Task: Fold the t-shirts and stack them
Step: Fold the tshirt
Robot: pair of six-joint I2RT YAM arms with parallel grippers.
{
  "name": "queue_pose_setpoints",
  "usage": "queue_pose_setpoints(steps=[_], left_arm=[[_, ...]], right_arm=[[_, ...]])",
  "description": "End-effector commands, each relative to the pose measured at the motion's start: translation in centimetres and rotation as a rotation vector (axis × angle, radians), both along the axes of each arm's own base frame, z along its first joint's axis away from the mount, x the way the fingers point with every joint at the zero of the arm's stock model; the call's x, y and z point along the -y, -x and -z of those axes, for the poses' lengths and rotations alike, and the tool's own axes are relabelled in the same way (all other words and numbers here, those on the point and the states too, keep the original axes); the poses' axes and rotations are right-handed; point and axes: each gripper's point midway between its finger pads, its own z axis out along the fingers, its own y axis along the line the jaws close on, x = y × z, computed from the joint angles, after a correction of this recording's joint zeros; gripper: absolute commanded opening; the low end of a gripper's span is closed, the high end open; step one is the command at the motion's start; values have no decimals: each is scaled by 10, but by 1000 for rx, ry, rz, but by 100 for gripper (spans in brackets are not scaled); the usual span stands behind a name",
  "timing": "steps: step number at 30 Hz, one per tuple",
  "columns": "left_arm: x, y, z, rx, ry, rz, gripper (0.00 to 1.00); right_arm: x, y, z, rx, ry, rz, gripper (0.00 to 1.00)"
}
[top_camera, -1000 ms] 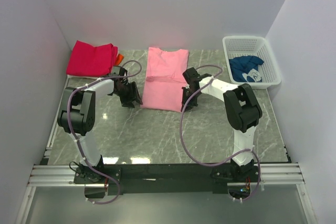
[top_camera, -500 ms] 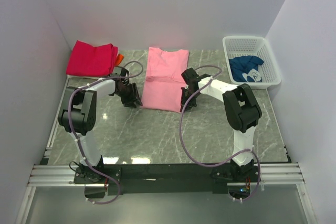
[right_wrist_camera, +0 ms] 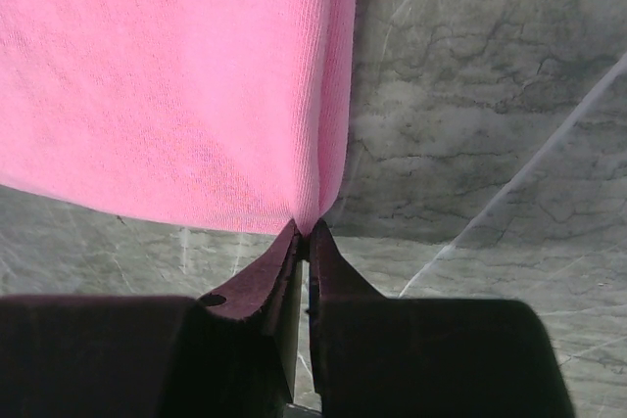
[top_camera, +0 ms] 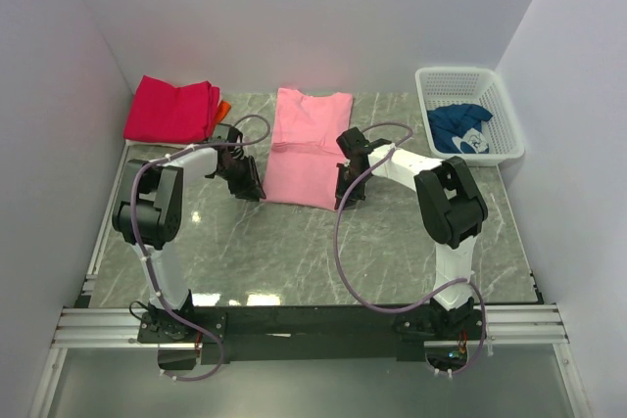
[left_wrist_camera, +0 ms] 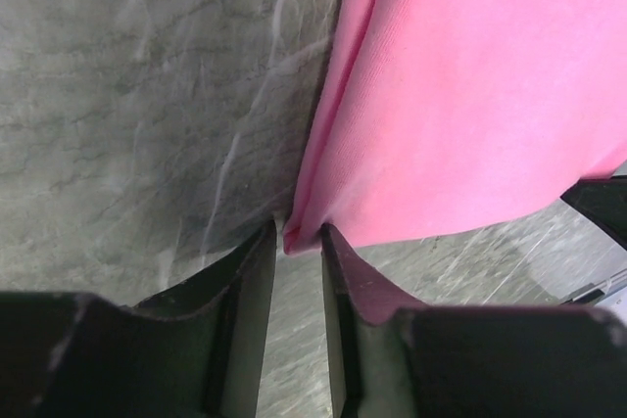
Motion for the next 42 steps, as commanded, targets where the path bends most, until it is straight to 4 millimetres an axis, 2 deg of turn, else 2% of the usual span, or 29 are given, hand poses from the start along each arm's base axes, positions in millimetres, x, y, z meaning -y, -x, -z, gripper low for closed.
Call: queue_pose_setpoints(steps=[1, 6, 9, 14, 17, 22, 26, 28, 29, 30, 32, 33, 35, 37, 38, 39, 40, 42], left_arm=[[-4, 5, 19, -31, -56, 30, 32], [-1, 8, 25, -48, -55, 47, 30], [-1, 11, 28, -59, -70, 52, 23], [0, 18, 35, -86, -64, 58, 0], [0, 15, 32, -73, -64, 45, 0], [0, 6, -1, -6, -63, 15, 0], [1, 8, -28, 21, -39, 0, 0], [-1, 9, -44, 54, -38, -6, 0], [-2, 13, -47, 51, -43, -9, 0], [-2, 14, -57, 72, -35, -11, 0], [-3, 23, -61, 67, -28, -7, 0], [-3, 26, -70, 83, -16, -9, 0], [-4, 36, -74, 84, -11, -12, 0], [-6, 49, -73, 66, -18, -14, 0], [-5, 52, -81, 87, -19, -15, 0], [-6, 60, -80, 77, -22, -15, 0], [-4, 65, -82, 80, -22, -10, 0], [-3, 75, -90, 93, -18, -17, 0]], right_arm=[[2, 6, -2, 15, 33, 4, 5], [0, 3, -2, 17, 27, 7, 4], [1, 4, -2, 20, 33, 9, 3], [1, 1, -6, 37, 33, 4, 0], [3, -1, -12, 49, 47, -5, 0], [10, -3, -29, 83, 68, -6, 0], [14, 1, -52, 119, 61, -6, 0], [19, 6, -57, 121, 70, 0, 0], [20, 8, -66, 137, 61, 1, 0], [24, 12, -66, 134, 67, 2, 0], [27, 18, -76, 149, 61, 7, 0], [29, 24, -74, 140, 67, 2, 0], [33, 31, -82, 157, 69, 10, 0], [39, 40, -80, 153, 88, 10, 0], [41, 45, -85, 161, 88, 9, 0], [42, 53, -83, 154, 97, 2, 0], [43, 56, -89, 173, 94, 8, 0], [44, 69, -88, 166, 103, -4, 0]])
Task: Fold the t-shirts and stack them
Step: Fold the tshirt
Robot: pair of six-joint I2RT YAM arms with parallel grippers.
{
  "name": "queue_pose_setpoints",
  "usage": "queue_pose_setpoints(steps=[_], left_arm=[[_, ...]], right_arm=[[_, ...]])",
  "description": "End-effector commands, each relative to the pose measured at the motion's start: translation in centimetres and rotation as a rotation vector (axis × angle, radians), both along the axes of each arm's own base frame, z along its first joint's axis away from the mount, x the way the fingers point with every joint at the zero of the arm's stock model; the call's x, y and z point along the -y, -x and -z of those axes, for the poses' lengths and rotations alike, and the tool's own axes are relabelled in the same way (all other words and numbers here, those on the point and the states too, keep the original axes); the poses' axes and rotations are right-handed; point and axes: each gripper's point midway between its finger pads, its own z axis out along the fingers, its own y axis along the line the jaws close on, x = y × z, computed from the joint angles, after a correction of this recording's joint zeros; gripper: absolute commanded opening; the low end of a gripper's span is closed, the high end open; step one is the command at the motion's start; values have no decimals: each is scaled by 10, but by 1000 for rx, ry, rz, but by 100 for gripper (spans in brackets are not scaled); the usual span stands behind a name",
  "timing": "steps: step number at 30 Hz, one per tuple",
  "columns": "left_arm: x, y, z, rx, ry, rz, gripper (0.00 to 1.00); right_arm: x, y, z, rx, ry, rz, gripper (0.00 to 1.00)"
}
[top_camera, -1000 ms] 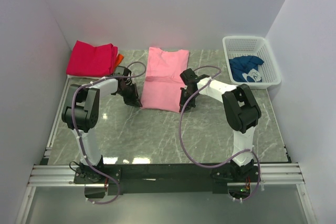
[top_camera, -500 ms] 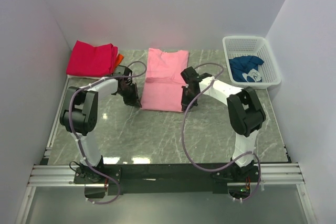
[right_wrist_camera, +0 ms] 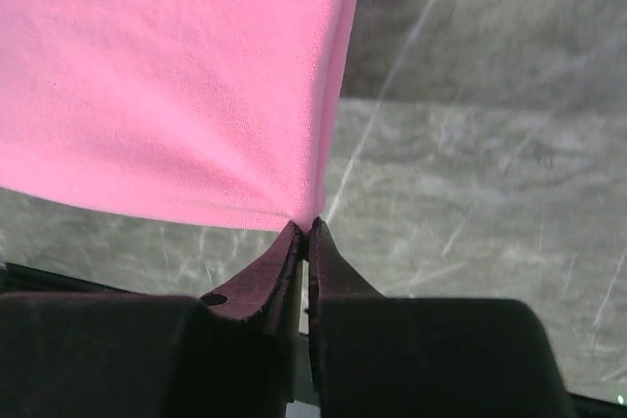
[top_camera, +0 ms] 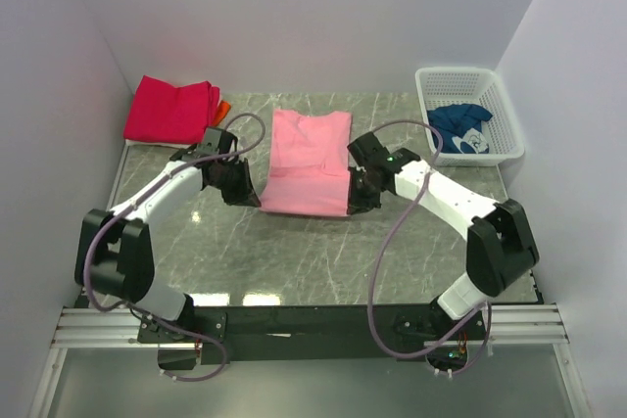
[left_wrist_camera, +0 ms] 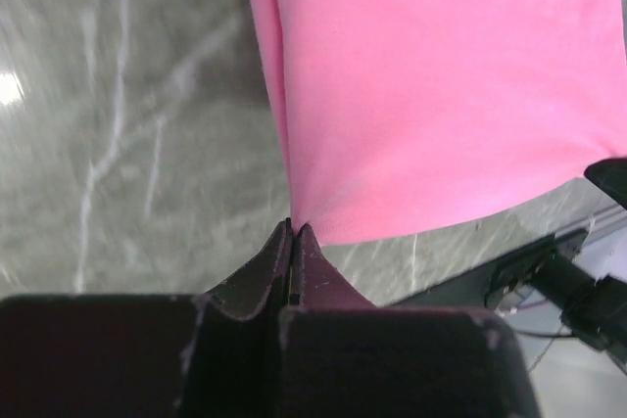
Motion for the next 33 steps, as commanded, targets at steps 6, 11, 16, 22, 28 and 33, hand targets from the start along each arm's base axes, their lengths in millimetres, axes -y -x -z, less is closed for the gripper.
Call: queue_pose_setpoints(steps=[6, 11, 16, 22, 28, 33], left_arm=[[2, 47, -40, 39, 6, -34, 0], [-1, 57, -65, 83, 23, -52, 0], [5, 46, -75, 106, 38, -36, 0], [15, 19, -81, 130, 48, -36, 0], [27, -18, -86, 138, 60, -28, 0], [28, -50, -85, 135, 54, -29, 0]], right_arm=[[20, 50, -26, 43, 66, 33, 0], [24, 61, -49, 88, 75, 55, 0], [26, 50, -68, 146, 72, 88, 0], [17, 21, -70, 166, 71, 94, 0], [18, -16, -75, 177, 73, 113, 0], [19, -48, -84, 188, 66, 131, 0]])
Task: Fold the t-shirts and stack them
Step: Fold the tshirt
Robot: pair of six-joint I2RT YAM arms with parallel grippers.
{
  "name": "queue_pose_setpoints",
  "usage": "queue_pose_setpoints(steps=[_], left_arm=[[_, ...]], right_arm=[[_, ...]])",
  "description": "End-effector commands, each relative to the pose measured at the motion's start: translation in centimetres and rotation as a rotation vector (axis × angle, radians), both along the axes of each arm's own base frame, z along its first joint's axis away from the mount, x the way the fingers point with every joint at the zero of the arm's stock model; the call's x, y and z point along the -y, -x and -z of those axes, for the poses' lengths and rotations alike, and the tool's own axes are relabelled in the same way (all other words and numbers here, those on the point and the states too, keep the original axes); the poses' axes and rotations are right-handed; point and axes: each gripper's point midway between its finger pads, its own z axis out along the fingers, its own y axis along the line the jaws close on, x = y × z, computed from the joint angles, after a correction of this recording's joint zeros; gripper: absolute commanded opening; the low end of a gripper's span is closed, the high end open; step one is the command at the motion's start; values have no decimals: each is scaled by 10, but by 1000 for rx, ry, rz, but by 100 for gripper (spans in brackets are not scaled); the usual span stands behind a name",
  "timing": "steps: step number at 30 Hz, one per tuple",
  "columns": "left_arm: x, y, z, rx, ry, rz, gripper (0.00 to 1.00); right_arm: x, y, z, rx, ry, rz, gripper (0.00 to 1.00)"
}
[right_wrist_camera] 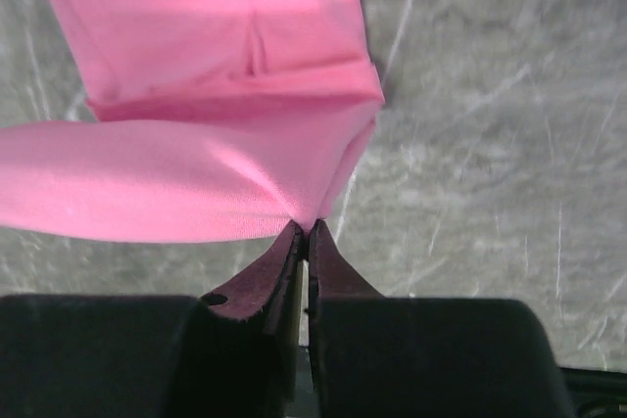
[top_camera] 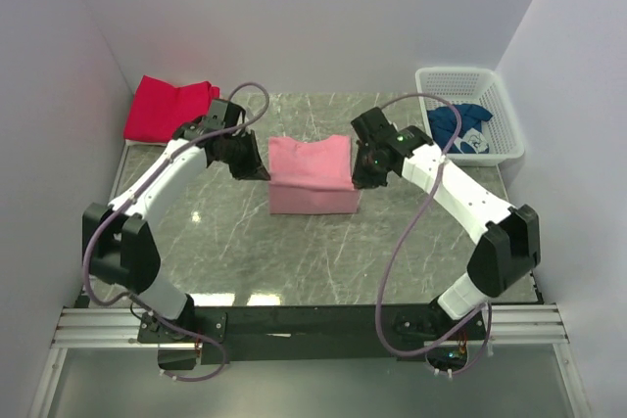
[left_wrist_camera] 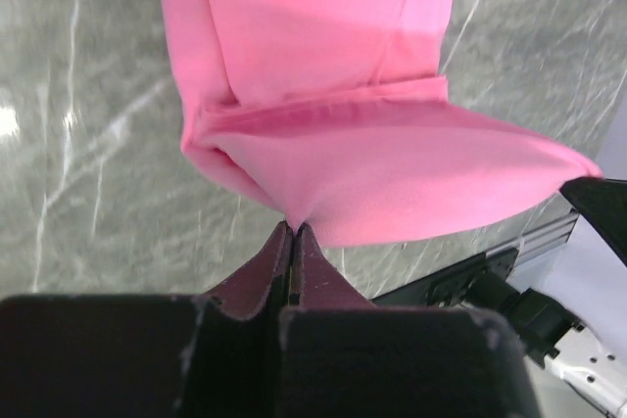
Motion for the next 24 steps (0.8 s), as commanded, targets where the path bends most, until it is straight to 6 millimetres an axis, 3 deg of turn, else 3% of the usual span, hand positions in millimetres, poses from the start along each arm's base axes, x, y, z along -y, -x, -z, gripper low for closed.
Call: queue_pose_setpoints(steps=[1, 14, 24], left_arm=[[-2, -28, -18, 71, 16, 4, 0], [-2, -84, -21, 89, 77, 13, 0], [-5, -119, -8, 71, 97, 1, 0]], right_arm=[[5, -29, -20, 62, 3, 11, 0], [9, -88, -34, 96, 11, 34, 0], [8, -127, -20, 71, 31, 31, 0]])
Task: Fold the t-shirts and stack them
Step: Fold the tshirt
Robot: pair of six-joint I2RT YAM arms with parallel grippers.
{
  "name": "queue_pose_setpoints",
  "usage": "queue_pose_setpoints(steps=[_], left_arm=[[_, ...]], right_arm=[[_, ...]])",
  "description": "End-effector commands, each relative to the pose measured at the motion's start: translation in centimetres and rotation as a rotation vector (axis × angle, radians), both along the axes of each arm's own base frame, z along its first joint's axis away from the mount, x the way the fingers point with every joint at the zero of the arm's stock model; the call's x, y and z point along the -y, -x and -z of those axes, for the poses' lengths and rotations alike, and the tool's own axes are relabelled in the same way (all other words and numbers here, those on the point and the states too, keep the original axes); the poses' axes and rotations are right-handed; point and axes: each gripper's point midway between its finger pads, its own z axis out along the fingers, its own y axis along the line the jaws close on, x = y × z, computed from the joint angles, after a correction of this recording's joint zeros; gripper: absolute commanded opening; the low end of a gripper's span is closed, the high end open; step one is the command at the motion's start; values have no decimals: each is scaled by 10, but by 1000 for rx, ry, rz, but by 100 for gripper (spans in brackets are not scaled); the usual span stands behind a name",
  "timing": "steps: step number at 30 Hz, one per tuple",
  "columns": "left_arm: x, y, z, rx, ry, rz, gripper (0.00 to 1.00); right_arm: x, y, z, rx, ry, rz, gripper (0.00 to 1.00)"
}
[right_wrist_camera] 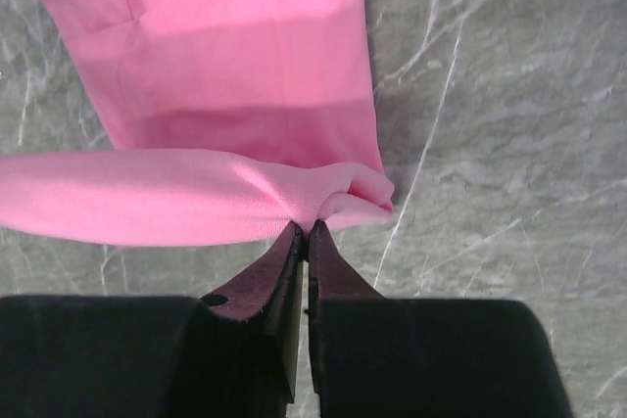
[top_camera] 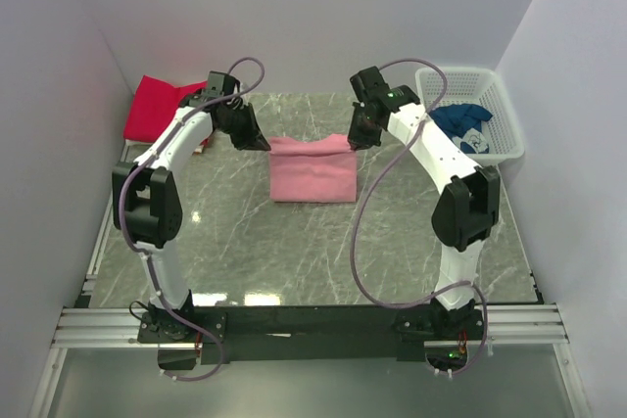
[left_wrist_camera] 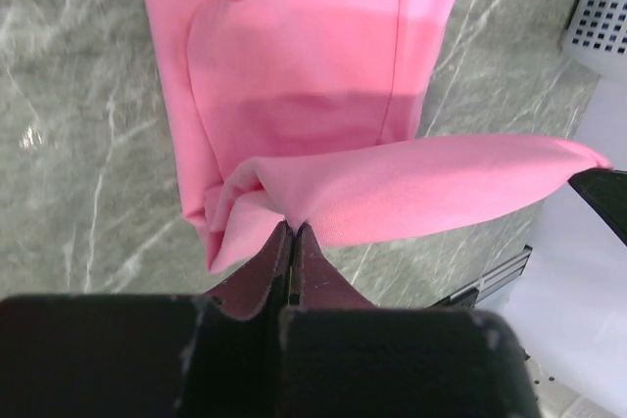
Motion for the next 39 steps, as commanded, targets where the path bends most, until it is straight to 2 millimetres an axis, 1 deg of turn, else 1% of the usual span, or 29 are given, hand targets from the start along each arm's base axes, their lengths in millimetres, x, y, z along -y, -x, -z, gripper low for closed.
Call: queue_pose_setpoints(steps=[1, 3, 4, 5, 6, 7, 8, 9, 10, 11, 12, 13, 15, 16, 18, 19, 21, 22, 27, 28, 29, 30, 31, 32, 33, 35, 36, 38, 39], left_arm=[[0, -24, -16, 72, 23, 15, 0], [0, -29, -14, 73, 28, 14, 0], [0, -33, -8, 62, 28, 14, 0], [1, -37, -11, 72, 34, 14, 0], [-1, -39, -9, 64, 35, 11, 0], [0, -42, -3, 52, 34, 11, 0], [0, -45, -4, 56, 37, 10, 0], [-2, -48, -3, 54, 36, 3, 0], [-3, -50, 2, 44, 33, -3, 0], [-3, -54, 1, 49, 36, -9, 0], [-5, -56, 2, 48, 36, -17, 0], [-6, -58, 6, 39, 35, -23, 0], [-8, -63, 6, 40, 33, -31, 0], [-10, -65, 8, 34, 33, -38, 0], [-13, -68, 10, 29, 34, -48, 0], [-13, -71, 12, 25, 35, -53, 0], [-15, -74, 15, 21, 38, -58, 0], [-15, -77, 18, 16, 40, -61, 0], [-18, -85, 27, -9, 39, -73, 0], [-20, -88, 28, -10, 37, -81, 0], [-21, -89, 29, -9, 35, -88, 0], [-23, -91, 28, -8, 33, -97, 0], [-25, -91, 29, -12, 30, -113, 3], [-30, -93, 29, -7, 8, -137, 19], [-36, -96, 28, 0, -7, -159, 30], [-45, -100, 22, 28, -37, -205, 50], [-48, -101, 16, 46, -41, -216, 53], [-50, -102, 13, 66, -43, -215, 58], [-49, -102, 12, 76, -41, -205, 58]], right_arm=[[10, -18, -11, 32, 16, 9, 0], [10, -24, -4, 20, 20, 5, 0], [10, -29, -8, 30, 14, 7, 0], [13, -33, -7, 28, 13, 14, 0], [12, -36, -1, 16, 15, 10, 0], [12, -41, -3, 23, 12, 9, 0], [13, -43, -1, 18, 12, 10, 0], [13, -47, 7, 3, 15, 6, 0], [11, -50, 6, 5, 4, 1, 0], [12, -52, 8, 0, 4, 1, 0], [12, -55, 16, -17, 8, -4, 0], [11, -59, 14, -12, -1, -6, 0], [11, -63, 21, -24, 2, -12, 0], [12, -67, 20, -15, -3, -12, 0], [12, -71, 28, -27, 1, -12, 0], [15, -75, 28, -23, 1, -4, 0], [11, -76, 36, -45, -21, -18, 0], [13, -79, 35, -41, -24, -13, 0], [12, -86, 48, -62, -44, -19, 0], [11, -88, 47, -60, -52, -23, 0], [11, -89, 48, -63, -57, -25, 2], [12, -91, 52, -66, -62, -25, 11], [9, -93, 51, -59, -76, -39, 23], [9, -95, 51, -55, -80, -43, 44], [9, -96, 52, -52, -83, -48, 50], [6, -98, 46, -30, -95, -66, 58], [7, -97, 46, -30, -95, -68, 60], [7, -98, 36, 3, -99, -77, 62], [7, -97, 35, 9, -100, -78, 62]])
